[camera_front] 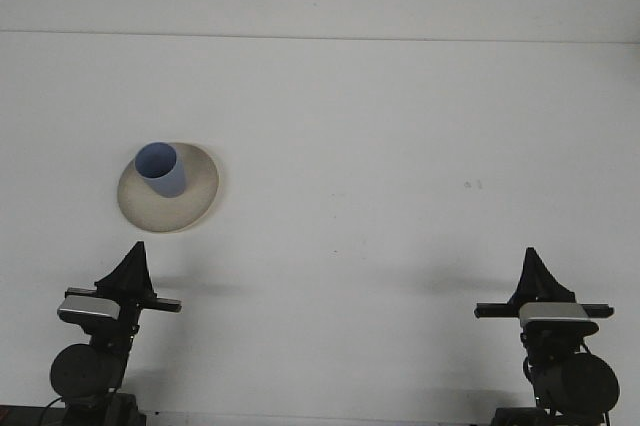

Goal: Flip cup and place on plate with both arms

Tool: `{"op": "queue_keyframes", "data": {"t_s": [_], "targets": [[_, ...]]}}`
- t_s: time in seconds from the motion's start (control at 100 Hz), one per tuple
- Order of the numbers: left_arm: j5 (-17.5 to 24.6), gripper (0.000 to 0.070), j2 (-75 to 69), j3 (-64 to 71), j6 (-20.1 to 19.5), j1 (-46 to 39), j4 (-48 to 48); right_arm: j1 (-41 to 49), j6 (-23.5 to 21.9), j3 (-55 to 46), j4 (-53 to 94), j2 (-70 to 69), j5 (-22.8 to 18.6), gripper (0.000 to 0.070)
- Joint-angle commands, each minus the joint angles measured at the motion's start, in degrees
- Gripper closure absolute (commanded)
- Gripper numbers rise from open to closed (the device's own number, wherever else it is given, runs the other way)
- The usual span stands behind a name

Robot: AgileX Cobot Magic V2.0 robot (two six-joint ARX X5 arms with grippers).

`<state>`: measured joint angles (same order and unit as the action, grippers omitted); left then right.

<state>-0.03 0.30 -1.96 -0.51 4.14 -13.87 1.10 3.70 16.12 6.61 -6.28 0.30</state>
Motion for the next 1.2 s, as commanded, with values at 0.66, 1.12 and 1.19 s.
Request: {"op": "queue_keyframes", "data": {"t_s": [0.66, 1.12, 1.19], "targets": [[-0.2, 0.0689, -0.1, 1.2, 0.1, 0.0, -0.8, -0.4, 0.1, -14.3, -16.4, 6.2, 1.7, 0.07], [-0.2, 0.0689, -0.1, 1.2, 0.1, 0.0, -0.8, -0.4, 0.2, -15.4, -16.9, 6.2, 1.7, 0.07], [-0.2, 0.0689, -0.1, 1.2, 0.1, 0.0, -0.8, -0.4, 0.2, -15.4, -16.9, 6.2, 1.7, 0.07]]}}
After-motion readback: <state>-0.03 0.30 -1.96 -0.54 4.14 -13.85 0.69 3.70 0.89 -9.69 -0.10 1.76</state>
